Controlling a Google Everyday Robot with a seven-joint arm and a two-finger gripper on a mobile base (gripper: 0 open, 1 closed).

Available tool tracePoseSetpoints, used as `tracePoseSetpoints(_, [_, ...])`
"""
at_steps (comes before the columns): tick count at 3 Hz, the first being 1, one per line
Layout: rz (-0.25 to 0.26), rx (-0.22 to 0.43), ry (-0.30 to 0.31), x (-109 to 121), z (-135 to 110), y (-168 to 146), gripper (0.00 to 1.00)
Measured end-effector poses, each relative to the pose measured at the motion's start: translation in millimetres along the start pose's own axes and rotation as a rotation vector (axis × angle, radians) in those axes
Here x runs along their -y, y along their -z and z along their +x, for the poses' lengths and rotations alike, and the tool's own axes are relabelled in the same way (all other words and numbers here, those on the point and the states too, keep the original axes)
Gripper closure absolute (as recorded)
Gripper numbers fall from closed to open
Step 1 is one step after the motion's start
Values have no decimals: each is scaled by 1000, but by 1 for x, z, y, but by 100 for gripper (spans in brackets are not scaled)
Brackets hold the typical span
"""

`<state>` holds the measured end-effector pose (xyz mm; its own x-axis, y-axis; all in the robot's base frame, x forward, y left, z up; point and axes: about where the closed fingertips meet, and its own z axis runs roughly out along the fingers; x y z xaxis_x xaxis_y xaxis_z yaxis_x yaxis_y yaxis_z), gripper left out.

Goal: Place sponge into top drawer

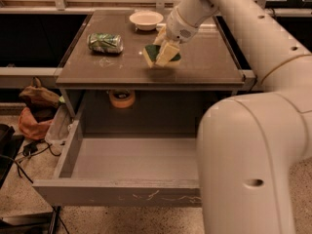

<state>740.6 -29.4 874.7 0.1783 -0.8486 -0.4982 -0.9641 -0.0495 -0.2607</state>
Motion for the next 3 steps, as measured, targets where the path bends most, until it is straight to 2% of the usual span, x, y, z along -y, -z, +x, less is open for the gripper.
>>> tracePoseSetpoints(1, [87,73,1,-26,-27,48,100])
tracePoseSetpoints(2, [179,169,-7,-59,-52,80,100])
tracePoseSetpoints(3, [134,175,-23,-81,-48,53,100])
